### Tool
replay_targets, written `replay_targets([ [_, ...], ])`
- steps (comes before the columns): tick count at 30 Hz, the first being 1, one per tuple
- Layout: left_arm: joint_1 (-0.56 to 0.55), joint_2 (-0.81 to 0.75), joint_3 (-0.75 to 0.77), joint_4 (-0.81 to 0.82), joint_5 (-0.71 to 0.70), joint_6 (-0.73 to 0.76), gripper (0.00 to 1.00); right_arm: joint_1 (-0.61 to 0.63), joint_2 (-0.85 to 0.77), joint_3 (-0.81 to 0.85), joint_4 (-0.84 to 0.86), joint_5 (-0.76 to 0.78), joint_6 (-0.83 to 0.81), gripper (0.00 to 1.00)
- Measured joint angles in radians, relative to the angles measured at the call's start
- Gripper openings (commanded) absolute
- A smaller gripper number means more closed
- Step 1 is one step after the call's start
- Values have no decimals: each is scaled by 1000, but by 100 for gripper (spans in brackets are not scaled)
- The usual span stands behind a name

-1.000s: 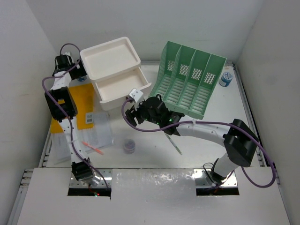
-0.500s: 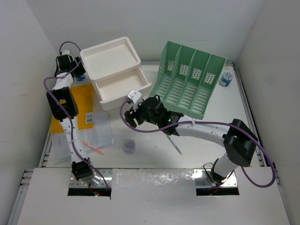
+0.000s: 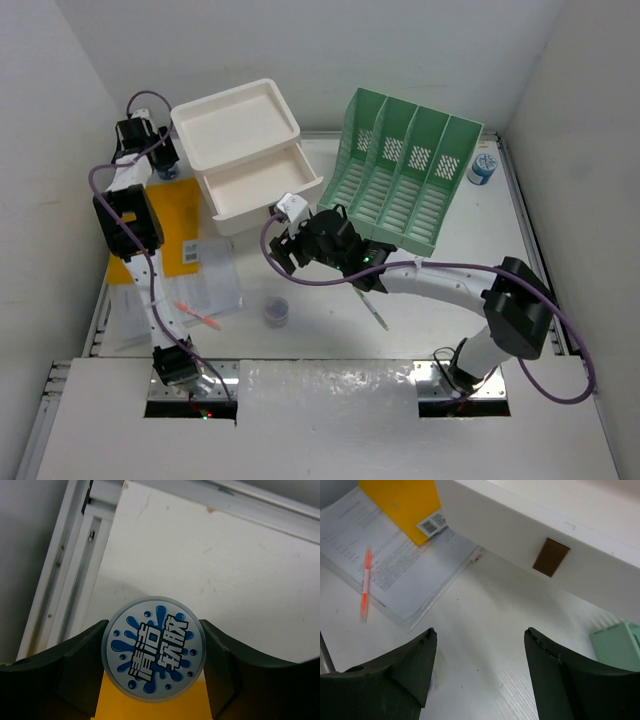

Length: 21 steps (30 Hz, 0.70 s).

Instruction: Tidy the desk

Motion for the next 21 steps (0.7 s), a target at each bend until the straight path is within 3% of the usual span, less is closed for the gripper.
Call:
replay_targets([
  [6,71,-151,-18,-139,78,-18,0,1,-91,-95,42,49,3,70],
  [16,134,-607,-76,-185,222,-5,0,5,-209,-221,58,101,11,71],
  [18,139,-691,-99,-190,294,6,0,5,-253,-241,40,124,11,72],
  [21,154,-794,-133,-189,511,-27,0,4,-310,-250,25,144,10,74],
])
